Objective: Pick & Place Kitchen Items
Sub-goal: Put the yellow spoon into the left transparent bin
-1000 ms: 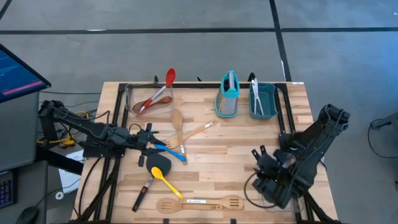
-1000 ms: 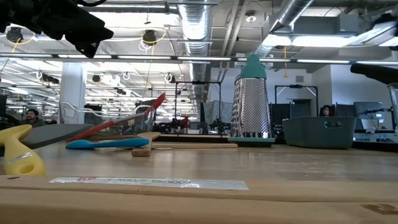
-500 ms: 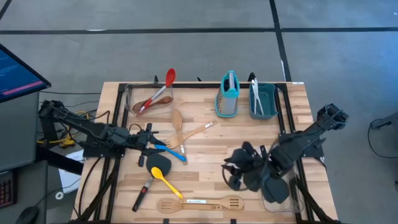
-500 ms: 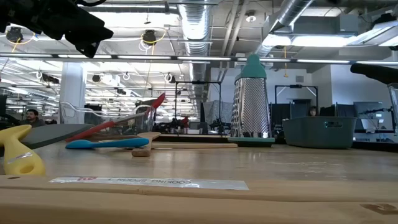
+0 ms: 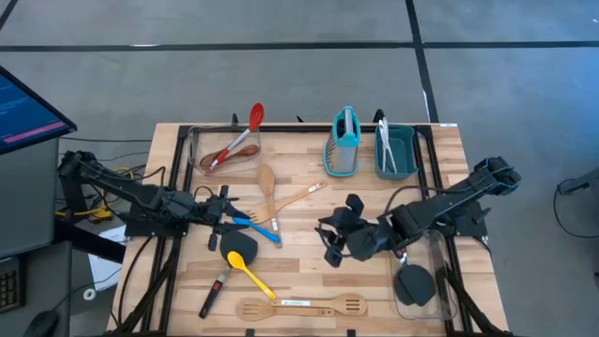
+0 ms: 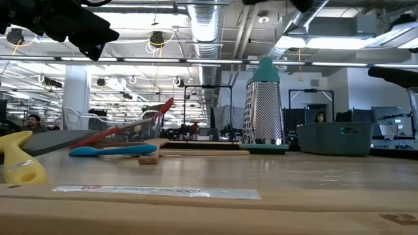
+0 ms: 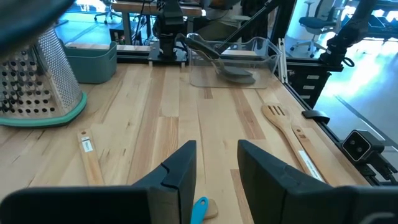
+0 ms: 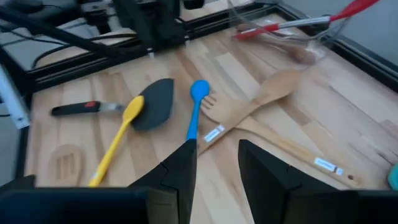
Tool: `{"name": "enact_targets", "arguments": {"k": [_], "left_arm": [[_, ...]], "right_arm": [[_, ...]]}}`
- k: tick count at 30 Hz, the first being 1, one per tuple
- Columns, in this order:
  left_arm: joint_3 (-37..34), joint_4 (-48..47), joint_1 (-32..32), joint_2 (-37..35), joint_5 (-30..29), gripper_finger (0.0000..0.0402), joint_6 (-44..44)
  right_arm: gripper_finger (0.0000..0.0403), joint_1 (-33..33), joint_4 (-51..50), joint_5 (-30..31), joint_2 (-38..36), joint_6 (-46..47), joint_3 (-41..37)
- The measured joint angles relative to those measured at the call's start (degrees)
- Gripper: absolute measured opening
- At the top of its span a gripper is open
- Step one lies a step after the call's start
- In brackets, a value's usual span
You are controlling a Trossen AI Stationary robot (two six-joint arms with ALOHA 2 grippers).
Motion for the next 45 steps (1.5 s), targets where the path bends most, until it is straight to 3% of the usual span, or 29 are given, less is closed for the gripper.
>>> {"name": "enact_targets", "arguments": {"k": [8,15,21,45], "left_arm": [[0.0,0.2,0.0,0.0,0.0,0.0104,-0.1],[0.0,0.4,0.0,0.0,0.1,0.0104,-0.2],[0.0,0.9,0.0,0.0,0.1,0.0104,-0.2],[0.0,5.4,0.0,0.0,0.2,0.0104,-1.4]], "right_arm": [[0.0113,-3.7,1.6,-0.1,7.3,0.0,0.0],[0.0113,-6.1,9.9,-0.7,13.7,-1.9,0.0],[0.0113,-8.1,11.9,-6.2,13.6,-4.3,0.0],[0.0113,-9.4,12.7,-6.3,13.1,-13.5,0.0]]}}
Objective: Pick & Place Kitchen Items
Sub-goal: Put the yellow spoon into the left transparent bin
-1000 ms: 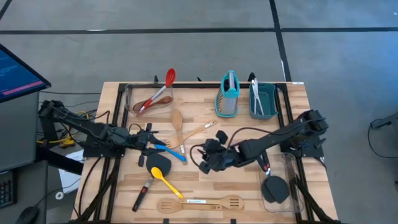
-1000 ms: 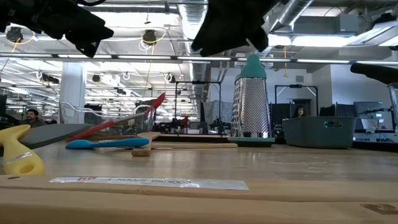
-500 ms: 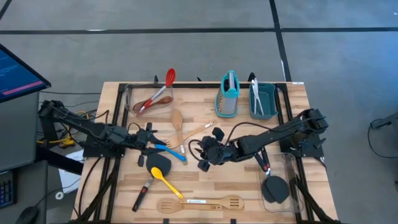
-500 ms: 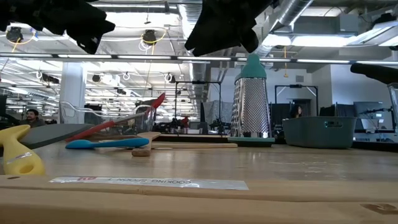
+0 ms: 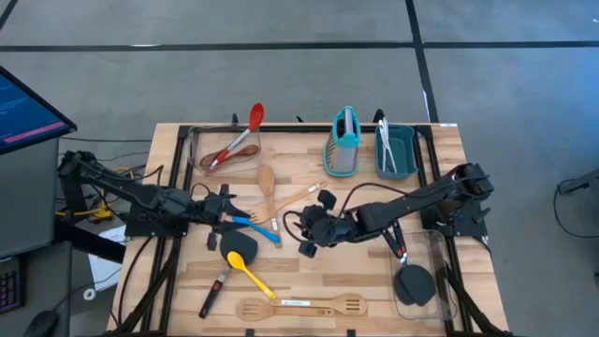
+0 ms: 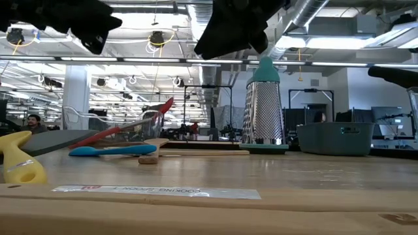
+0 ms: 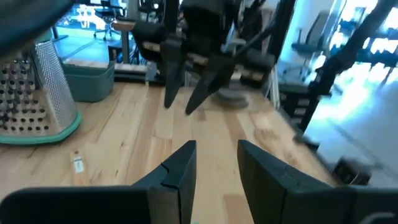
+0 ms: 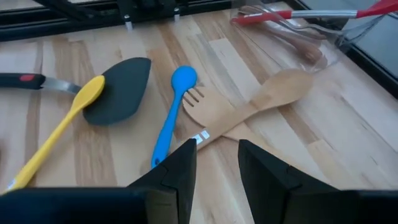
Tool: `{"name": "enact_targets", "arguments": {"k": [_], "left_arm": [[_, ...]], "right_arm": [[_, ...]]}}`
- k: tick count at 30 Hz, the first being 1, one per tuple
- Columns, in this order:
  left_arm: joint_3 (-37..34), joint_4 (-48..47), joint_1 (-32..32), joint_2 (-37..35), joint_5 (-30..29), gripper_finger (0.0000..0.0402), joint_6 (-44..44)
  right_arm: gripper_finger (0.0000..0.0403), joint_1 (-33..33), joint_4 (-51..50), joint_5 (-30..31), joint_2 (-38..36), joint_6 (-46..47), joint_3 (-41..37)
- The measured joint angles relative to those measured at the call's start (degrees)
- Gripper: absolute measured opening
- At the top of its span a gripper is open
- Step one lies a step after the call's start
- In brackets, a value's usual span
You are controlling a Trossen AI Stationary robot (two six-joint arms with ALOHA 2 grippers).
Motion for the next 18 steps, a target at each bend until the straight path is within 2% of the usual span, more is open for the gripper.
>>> {"name": "enact_targets", "arguments": {"k": [5,10,15,18], "left_arm": [[0.9,2.6,0.0,0.0,-0.2,0.0104,1.2],[4.8,2.8,0.0,2.4,0.7,0.0104,4.6],[9.4,0.8,0.0,10.5,3.3,0.0086,9.0],[12.4,-3.1,-0.1,16.8,3.3,0.007,11.1]], "right_arm": [[0.0113,-1.1,0.1,0.1,-0.7,0.0,0.0],[0.0113,-1.3,-1.0,0.2,-1.8,0.0,0.0],[0.0113,-0.4,-4.1,0.5,-2.9,0.0,0.0],[0.0113,0.4,-6.7,3.9,-2.9,0.0,0.0]]}}
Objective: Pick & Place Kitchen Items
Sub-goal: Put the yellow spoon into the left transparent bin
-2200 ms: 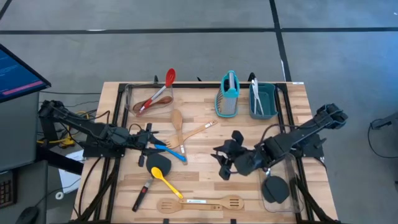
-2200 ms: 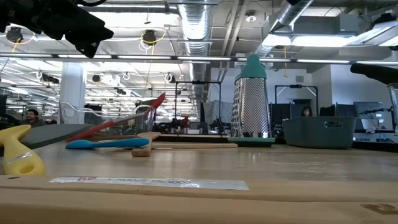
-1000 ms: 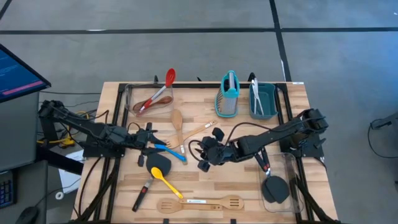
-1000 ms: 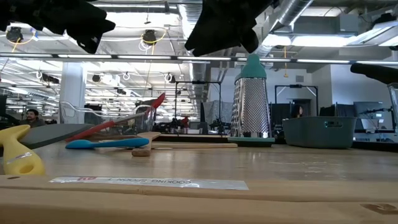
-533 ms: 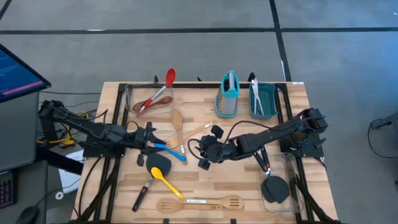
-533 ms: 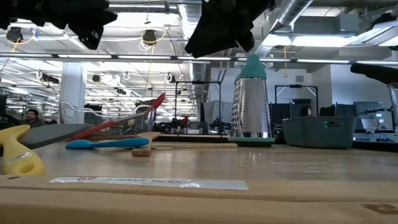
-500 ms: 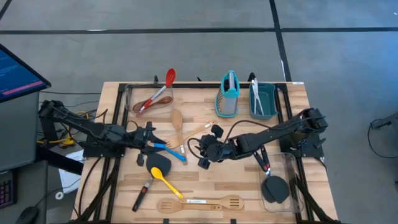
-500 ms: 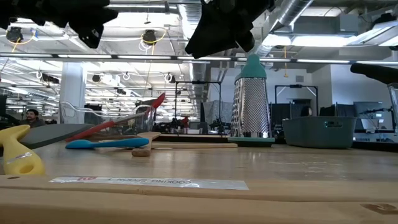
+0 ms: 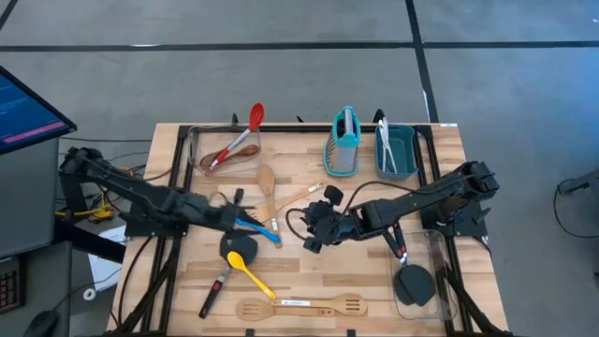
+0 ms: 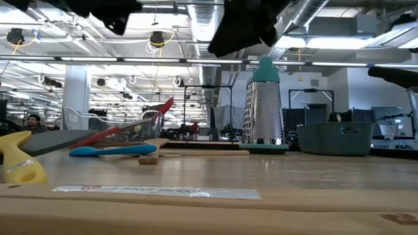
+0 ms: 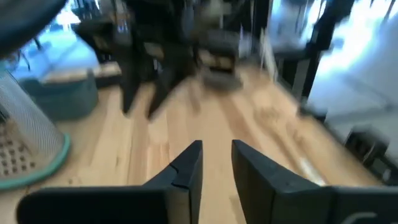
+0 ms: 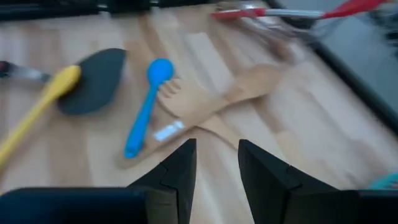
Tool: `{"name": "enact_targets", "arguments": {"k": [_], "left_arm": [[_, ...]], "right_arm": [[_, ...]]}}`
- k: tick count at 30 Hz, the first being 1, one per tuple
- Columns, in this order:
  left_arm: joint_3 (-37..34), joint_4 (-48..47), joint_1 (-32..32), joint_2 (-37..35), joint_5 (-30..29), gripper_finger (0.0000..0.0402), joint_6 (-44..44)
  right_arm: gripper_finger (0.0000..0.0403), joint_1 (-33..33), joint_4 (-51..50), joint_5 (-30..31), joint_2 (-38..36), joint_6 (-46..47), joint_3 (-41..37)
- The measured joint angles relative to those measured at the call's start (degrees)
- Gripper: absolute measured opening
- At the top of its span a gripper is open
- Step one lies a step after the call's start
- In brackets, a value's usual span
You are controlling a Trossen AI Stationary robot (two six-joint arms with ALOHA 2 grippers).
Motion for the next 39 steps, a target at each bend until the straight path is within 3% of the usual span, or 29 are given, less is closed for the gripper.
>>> {"name": "enact_targets", "arguments": {"k": [6,14,20,30,35,39], "left_arm": [[3.8,-5.9,-1.2,7.0,0.1,0.0049,0.8],[4.0,-5.3,-3.0,6.3,0.1,0.0034,0.7],[4.0,-5.4,-3.3,5.6,0.2,0.0029,-0.3],[4.0,-5.4,-3.3,5.6,0.0,0.0029,-0.7],[4.0,-5.4,-3.3,5.6,-1.2,0.0024,-0.7],[4.0,-5.4,-3.3,5.6,-1.5,0.0019,-0.7]], "right_arm": [[0.0113,0.9,-5.7,7.4,-0.1,3.4,-0.5],[0.0102,0.6,-4.9,7.1,-3.3,2.9,-4.9],[0.0085,-0.5,1.8,6.2,-8.8,-6.2,-9.6],[0.007,-5.2,16.7,-7.3,-22.3,-16.1,-23.7],[0.007,-6.2,36.8,-14.0,-28.2,-18.3,-35.4],[0.007,-6.1,55.1,-25.8,-29.4,-22.4,-43.6]]}}
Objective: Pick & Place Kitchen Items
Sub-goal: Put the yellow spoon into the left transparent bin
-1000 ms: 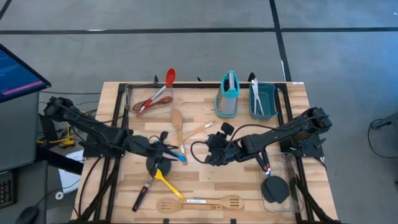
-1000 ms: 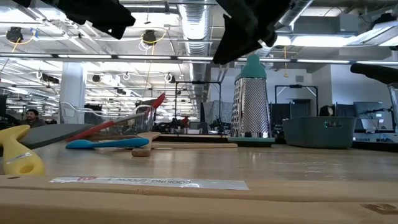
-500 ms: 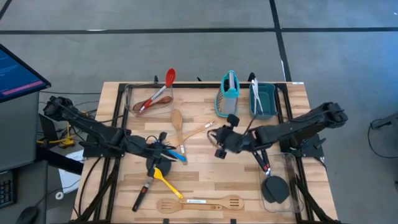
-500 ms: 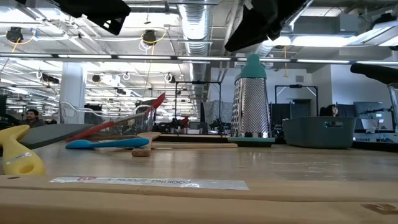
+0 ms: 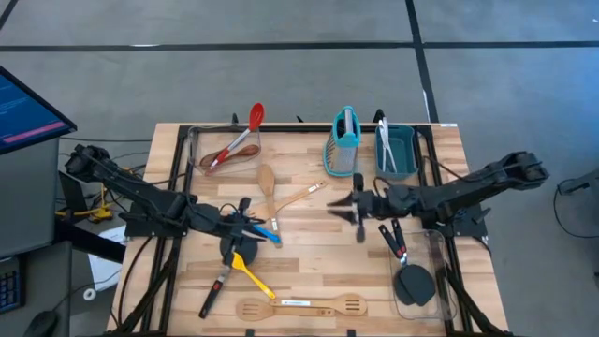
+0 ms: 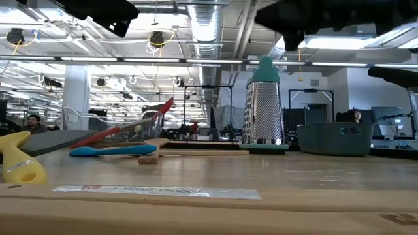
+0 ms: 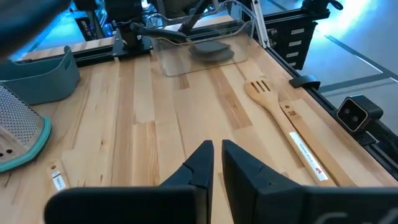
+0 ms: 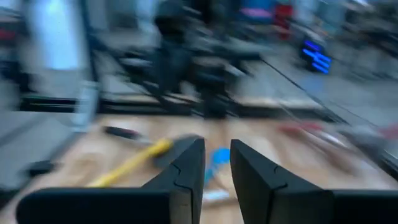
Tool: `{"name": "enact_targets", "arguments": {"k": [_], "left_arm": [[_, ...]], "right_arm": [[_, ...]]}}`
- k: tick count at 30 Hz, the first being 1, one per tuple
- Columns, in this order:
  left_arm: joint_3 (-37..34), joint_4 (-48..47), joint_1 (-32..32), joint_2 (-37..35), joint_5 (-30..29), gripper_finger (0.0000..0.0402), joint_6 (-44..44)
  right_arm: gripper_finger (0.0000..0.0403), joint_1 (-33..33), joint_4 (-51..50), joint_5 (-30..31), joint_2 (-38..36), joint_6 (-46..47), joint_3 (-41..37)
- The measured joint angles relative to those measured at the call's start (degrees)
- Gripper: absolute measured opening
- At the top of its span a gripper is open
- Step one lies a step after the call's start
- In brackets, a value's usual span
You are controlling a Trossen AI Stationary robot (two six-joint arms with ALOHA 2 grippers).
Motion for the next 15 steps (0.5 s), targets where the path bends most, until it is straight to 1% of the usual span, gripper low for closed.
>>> {"name": "enact_targets", "arguments": {"k": [2,5,6,10,15], "left_arm": [[0.0,0.0,0.0,0.0,0.0,0.0017,0.0],[0.0,0.0,0.0,0.0,0.0,0.0014,0.0],[0.0,0.0,0.0,0.0,0.0,0.0013,0.0],[0.0,0.1,0.0,0.0,0.0,0.0012,-0.2],[0.0,-1.1,0.0,0.0,-0.2,0.0012,-1.6]], "right_arm": [[0.007,0.0,6.1,-6.2,0.1,-1.3,-2.7],[0.007,0.1,9.4,-13.5,1.1,-1.5,-3.9],[0.007,0.4,9.6,-14.3,1.4,-1.5,-4.0],[0.007,0.9,11.8,-14.0,2.8,-1.3,-3.9],[0.007,-0.3,12.6,-13.8,2.8,-1.2,-3.9]]}}
